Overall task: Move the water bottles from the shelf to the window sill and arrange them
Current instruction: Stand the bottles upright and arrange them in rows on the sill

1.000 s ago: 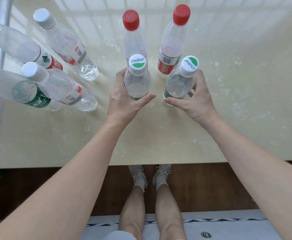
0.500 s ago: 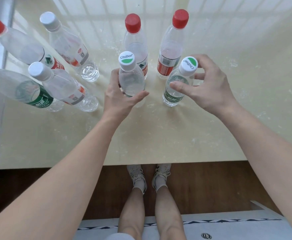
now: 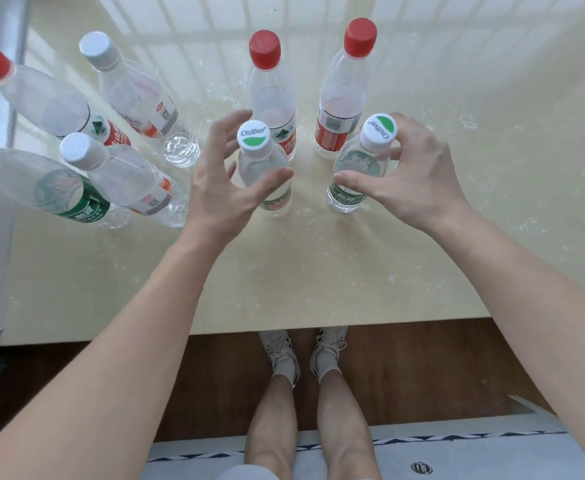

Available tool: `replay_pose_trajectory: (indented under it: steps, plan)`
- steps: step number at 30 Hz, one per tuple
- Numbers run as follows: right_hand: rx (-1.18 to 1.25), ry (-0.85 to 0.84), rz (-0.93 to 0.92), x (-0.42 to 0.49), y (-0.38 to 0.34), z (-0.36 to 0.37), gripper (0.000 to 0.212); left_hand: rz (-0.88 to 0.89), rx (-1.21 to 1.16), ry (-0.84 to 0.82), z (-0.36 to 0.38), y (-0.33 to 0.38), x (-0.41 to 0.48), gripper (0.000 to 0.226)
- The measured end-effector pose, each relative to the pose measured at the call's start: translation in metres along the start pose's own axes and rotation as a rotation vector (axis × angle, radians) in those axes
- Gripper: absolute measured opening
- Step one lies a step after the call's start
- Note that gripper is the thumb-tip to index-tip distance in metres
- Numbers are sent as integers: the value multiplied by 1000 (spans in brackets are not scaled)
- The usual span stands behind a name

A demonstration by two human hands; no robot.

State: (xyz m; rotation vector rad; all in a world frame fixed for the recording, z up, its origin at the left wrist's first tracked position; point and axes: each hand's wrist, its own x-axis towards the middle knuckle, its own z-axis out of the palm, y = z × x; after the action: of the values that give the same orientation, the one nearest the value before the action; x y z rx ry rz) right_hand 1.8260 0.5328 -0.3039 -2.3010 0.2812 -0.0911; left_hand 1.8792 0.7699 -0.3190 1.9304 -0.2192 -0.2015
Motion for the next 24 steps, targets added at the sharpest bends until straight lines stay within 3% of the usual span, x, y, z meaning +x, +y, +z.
replay_pose_trajectory:
  steps: [4, 24]
  plan:
    - [-9, 52, 4, -1, 2, 4, 63, 2, 15, -21, -5, 8, 8, 45]
    - [59, -13, -61, 6, 1, -4, 49, 0, 21, -182, -12, 7, 24, 48]
